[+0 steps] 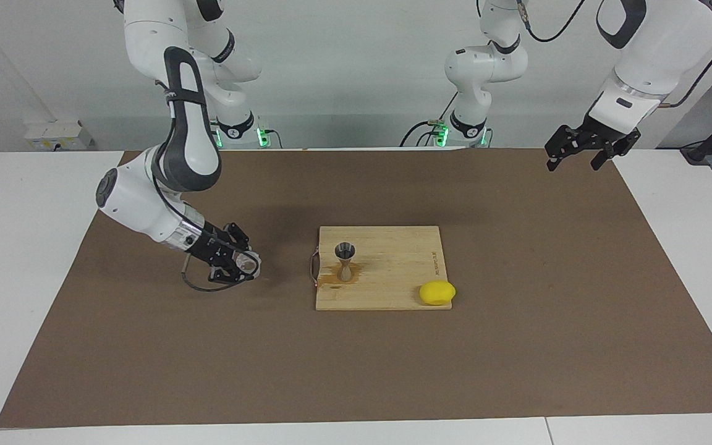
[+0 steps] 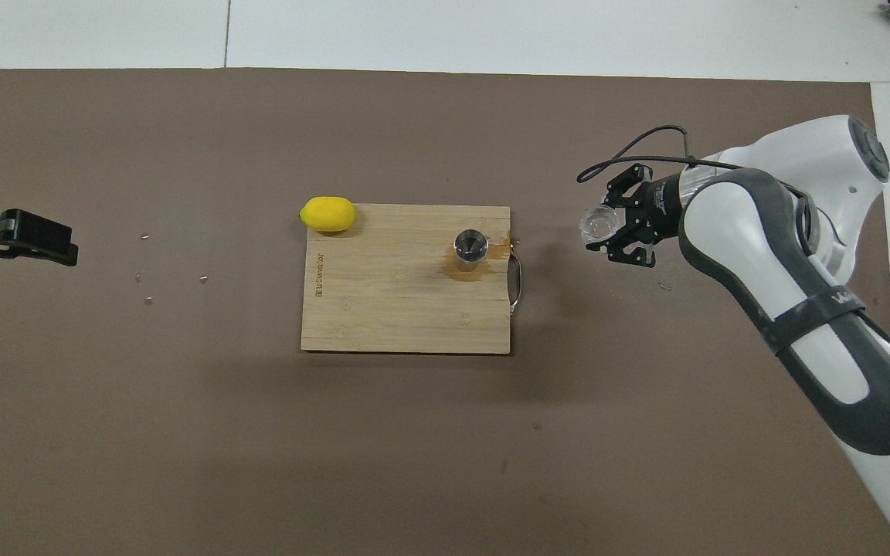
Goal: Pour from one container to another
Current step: 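Turn the glass cup upright and carry it back with the right gripper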
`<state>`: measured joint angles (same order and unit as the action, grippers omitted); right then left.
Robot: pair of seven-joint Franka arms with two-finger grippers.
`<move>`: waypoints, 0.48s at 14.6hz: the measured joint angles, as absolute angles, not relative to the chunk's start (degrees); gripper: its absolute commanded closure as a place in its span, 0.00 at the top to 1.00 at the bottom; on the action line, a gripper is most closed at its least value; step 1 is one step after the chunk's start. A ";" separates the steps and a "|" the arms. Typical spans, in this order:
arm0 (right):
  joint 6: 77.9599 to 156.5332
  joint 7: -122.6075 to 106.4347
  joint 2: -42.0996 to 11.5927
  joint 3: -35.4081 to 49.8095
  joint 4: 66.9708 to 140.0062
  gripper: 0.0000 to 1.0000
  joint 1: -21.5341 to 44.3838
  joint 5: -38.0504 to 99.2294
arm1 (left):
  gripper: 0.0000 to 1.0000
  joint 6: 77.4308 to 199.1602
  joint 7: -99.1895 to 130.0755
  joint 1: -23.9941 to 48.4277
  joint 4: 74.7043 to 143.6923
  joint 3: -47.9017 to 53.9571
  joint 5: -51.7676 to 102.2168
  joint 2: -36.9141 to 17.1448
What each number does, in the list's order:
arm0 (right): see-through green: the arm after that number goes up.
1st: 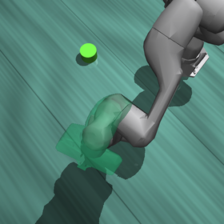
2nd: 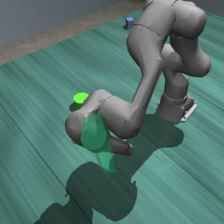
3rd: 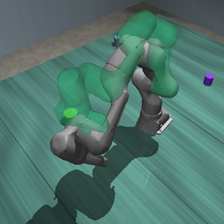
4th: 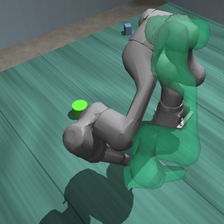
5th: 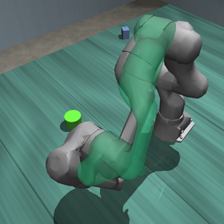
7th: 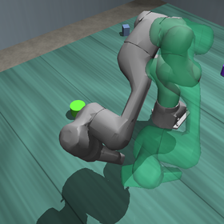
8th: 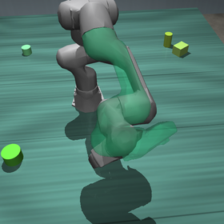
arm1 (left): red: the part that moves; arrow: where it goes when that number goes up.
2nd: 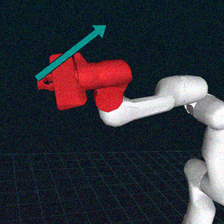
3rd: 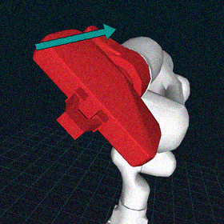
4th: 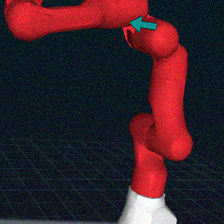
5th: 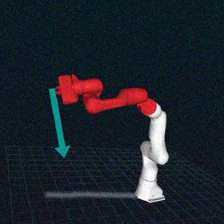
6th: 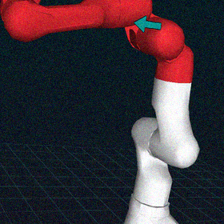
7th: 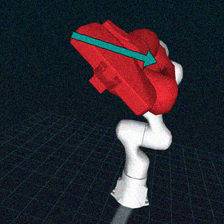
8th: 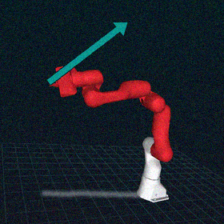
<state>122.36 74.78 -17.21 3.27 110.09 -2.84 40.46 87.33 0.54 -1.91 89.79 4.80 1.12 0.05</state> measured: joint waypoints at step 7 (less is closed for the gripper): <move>122.51 63.95 -16.62 3.24 116.81 0.06 -8.18 45.30 | 1.00 87.33 0.54 -1.91 89.79 4.80 1.12 0.05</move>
